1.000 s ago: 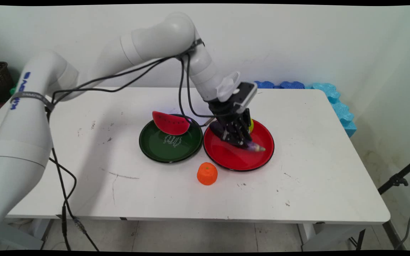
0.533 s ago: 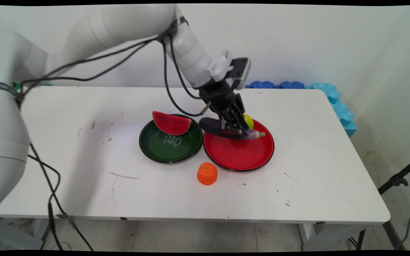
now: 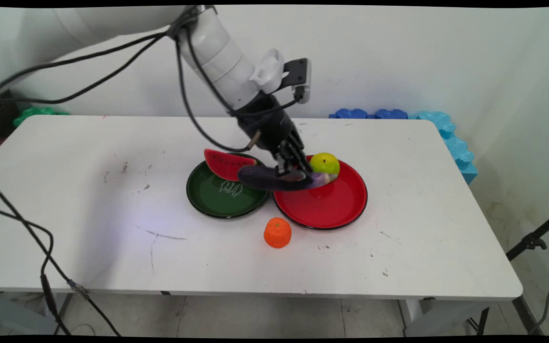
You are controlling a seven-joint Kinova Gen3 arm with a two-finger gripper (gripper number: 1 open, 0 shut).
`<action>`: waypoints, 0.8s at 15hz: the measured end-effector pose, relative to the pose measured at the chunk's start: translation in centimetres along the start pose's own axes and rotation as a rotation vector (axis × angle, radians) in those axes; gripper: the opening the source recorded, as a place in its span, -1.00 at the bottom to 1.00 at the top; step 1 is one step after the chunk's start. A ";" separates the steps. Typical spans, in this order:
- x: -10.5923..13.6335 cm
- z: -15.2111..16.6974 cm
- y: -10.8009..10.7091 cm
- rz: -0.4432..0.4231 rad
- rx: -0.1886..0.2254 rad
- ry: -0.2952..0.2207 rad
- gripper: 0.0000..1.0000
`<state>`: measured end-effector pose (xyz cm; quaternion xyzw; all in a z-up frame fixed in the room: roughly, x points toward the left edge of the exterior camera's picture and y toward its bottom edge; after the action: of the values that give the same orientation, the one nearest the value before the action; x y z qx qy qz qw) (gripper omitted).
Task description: Place the picked object on the table
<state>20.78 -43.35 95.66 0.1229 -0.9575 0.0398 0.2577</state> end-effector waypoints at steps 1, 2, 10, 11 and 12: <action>-0.3 -0.2 0.7 -0.026 -0.003 -0.004 -1.00; -0.5 -0.4 1.2 -0.042 -0.005 -0.008 -1.00; -3.7 2.1 6.4 -0.202 -0.026 -0.034 -1.00; -4.1 2.7 6.8 -0.212 -0.027 -0.033 -1.00; -4.5 3.3 7.1 -0.221 -0.028 -0.031 -1.00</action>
<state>21.11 -36.01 90.44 0.2246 -0.9425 -0.0040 0.2473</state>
